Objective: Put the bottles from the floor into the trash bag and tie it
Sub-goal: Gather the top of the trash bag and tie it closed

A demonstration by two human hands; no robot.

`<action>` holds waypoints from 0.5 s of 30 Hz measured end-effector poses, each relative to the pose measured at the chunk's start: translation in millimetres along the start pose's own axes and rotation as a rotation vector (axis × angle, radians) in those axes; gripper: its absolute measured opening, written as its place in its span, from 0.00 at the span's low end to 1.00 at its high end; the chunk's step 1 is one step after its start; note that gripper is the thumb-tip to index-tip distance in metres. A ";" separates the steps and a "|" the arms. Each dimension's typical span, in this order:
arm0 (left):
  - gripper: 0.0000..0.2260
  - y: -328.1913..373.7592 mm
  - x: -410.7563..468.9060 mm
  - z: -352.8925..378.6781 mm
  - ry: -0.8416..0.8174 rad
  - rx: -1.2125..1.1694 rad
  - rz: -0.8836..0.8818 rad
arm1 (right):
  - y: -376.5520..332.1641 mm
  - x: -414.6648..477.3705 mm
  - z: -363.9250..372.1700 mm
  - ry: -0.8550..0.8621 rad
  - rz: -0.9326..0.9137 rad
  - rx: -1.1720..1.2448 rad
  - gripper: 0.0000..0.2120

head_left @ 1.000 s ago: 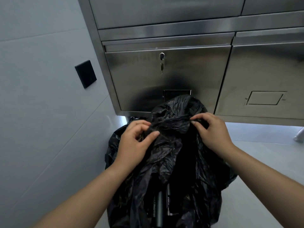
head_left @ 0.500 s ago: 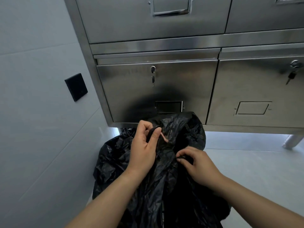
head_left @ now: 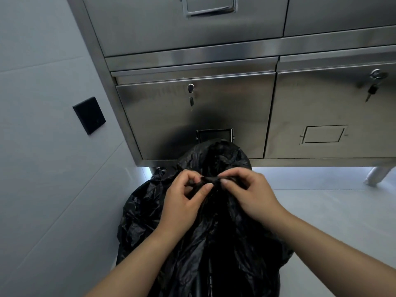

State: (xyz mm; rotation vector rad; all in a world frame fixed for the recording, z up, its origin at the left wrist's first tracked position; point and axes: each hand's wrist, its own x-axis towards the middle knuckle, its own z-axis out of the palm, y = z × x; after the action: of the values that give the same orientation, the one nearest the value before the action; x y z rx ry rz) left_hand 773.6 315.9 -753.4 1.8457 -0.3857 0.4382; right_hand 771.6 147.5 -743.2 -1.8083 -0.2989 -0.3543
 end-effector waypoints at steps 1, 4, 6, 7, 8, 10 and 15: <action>0.08 1.7 1.4 2.6 0.012 0.002 0.008 | -1.9 -2.8 6.4 -0.030 -0.013 -0.008 0.11; 0.10 5.1 1.4 6.6 -0.017 -0.068 -0.029 | -3.5 -6.6 16.6 -0.055 -0.004 -0.031 0.08; 0.09 6.8 -0.8 5.5 -0.025 -0.117 -0.057 | -2.2 -7.2 16.5 -0.087 0.009 -0.053 0.07; 0.09 6.6 -1.5 4.2 -0.007 -0.121 -0.071 | -1.5 -7.6 15.5 -0.114 0.004 -0.084 0.07; 0.10 5.4 -1.5 2.7 0.019 -0.105 -0.082 | -0.7 -8.2 14.5 -0.143 -0.005 -0.117 0.07; 0.11 2.4 0.0 -0.1 0.061 -0.047 -0.093 | 0.4 -9.2 13.0 -0.189 -0.020 -0.155 0.07; 0.11 0.2 2.5 -2.3 0.046 -0.076 -0.223 | 2.1 -7.9 12.4 -0.290 -0.003 -0.101 0.10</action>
State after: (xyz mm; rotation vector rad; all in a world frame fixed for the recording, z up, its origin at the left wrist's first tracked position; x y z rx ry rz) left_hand 775.4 318.0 -751.3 1.7772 -0.1605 0.3084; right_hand 766.2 158.8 -751.2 -1.9604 -0.4935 -0.1085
